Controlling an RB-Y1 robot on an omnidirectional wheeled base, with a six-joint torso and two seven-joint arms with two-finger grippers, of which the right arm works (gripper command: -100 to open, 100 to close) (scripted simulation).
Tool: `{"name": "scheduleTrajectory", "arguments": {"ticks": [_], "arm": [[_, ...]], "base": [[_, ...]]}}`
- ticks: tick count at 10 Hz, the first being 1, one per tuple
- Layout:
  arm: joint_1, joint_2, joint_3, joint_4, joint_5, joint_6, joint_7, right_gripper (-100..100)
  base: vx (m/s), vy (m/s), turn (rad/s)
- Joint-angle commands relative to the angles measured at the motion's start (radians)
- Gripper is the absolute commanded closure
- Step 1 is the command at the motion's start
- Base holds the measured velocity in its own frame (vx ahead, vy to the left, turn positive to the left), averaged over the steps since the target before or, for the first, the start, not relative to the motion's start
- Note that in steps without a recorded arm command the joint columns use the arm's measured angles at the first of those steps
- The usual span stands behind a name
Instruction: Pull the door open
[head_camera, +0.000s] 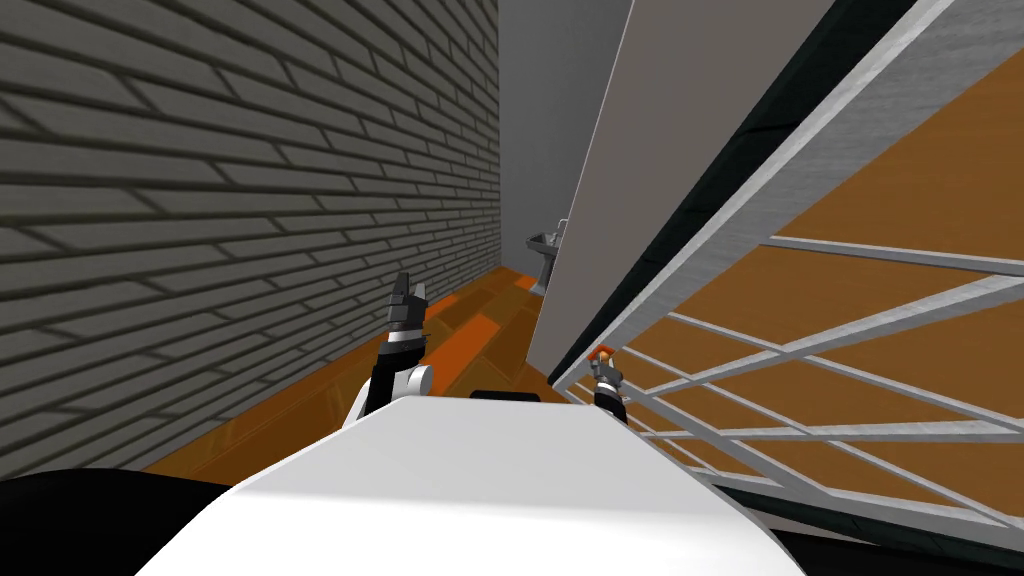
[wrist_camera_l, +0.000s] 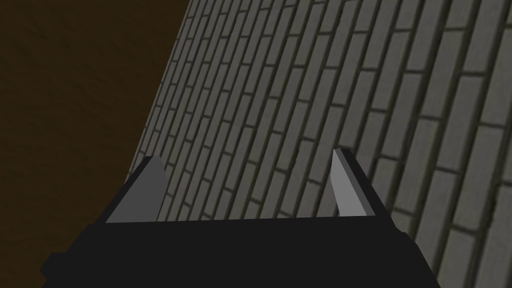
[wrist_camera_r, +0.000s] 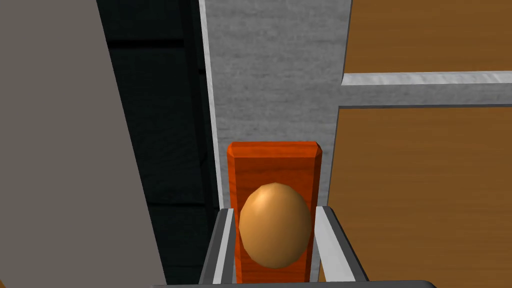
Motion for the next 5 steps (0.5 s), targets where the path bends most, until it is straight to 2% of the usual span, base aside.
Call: {"name": "scheduleTrajectory", "arguments": {"ticks": [1,3,5], "arm": [[0.003,-0.005,0.025,0.004,0.013,-0.004,-0.019,100],[0.012,-0.016,0.059,-0.012,0.032,-0.006,-0.041,100],[0.018,-0.023,0.08,-0.022,0.044,-0.006,-0.053,100]], "base": [[-0.207,0.005,0.07],[-0.228,-0.013,0.079],[-0.234,0.0,0.057]]}}
